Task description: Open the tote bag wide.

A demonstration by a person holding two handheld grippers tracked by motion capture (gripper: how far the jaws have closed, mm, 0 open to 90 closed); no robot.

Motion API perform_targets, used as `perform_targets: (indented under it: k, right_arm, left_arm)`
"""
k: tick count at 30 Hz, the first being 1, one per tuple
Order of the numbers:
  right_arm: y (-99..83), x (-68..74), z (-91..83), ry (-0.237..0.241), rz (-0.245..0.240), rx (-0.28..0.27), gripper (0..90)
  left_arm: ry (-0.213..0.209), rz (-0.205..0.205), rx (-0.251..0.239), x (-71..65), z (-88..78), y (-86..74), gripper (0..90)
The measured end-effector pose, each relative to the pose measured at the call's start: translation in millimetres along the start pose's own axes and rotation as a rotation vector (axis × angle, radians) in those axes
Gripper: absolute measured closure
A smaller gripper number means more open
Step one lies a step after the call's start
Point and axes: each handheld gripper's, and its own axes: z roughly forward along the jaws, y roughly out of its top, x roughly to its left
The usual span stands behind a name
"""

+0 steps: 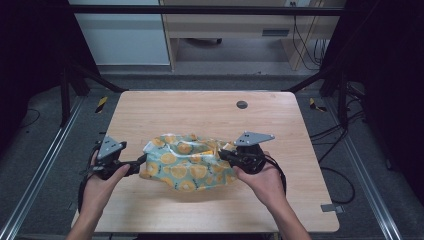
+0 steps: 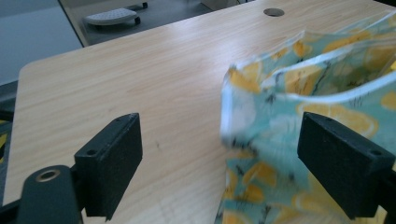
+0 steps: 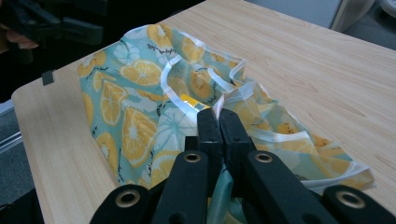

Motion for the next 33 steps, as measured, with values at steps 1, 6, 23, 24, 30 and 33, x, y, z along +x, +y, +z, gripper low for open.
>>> perform_targets:
  k: [1,6,23,24,30,33]
  right_arm:
    - [0.2,-0.2,1.6,0.0,0.002,-0.002,88.9]
    - [1.2,0.2,4.5,0.009,-0.003,-0.002,88.9]
    - [1.7,1.5,9.6,0.042,-0.016,-0.001,88.7]
    - [1.5,1.6,9.5,0.04,-0.014,-0.002,88.7]
    - [0.7,-0.3,9.7,0.038,-0.009,-0.005,88.7]
    - [0.7,-2.3,8.7,0.033,-0.004,-0.009,88.7]
  left_arm:
    - [-0.007,0.014,0.007,-2.8,8.2,9.5,15.9]
    - [-0.027,0.042,0.042,-4.6,29.1,23.0,20.1]
    - [-0.079,0.05,0.21,4.1,79.2,29.9,43.0]
    - [-0.089,0.046,0.22,3.3,80.0,29.0,45.5]
    - [-0.109,0.053,0.254,-0.5,79.3,24.7,73.8]
    - [-0.11,0.05,0.262,0.0,76.9,22.4,86.3]
